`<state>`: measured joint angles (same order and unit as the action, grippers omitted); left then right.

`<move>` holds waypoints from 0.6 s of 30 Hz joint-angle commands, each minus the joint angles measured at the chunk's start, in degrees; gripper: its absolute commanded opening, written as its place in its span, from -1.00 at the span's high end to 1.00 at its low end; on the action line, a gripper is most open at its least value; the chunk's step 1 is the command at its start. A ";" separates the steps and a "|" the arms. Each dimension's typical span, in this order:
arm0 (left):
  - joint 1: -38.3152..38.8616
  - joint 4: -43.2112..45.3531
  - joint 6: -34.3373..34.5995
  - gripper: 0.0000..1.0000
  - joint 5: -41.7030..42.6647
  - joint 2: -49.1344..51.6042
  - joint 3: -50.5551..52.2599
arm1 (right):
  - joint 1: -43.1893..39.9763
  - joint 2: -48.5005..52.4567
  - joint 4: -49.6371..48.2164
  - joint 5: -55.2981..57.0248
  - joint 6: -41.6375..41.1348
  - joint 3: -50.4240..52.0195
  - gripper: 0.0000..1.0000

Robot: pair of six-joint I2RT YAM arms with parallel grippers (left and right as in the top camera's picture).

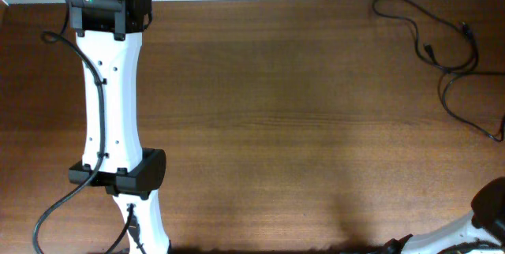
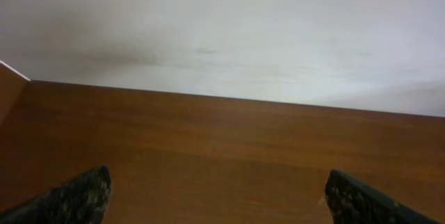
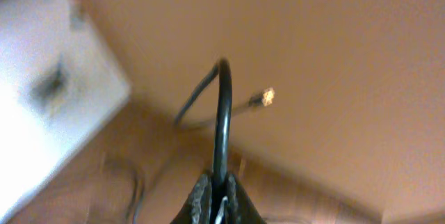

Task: Untangle cables

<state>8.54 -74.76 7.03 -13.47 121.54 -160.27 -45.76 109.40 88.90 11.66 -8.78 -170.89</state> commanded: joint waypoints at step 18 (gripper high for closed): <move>-0.39 -2.73 1.27 -0.98 4.76 -0.04 -0.04 | -2.75 6.01 -27.52 -4.96 2.80 18.80 0.92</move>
<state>8.54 -76.99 7.55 -10.83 121.54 -160.27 -45.76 117.91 63.13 3.42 -6.00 -150.76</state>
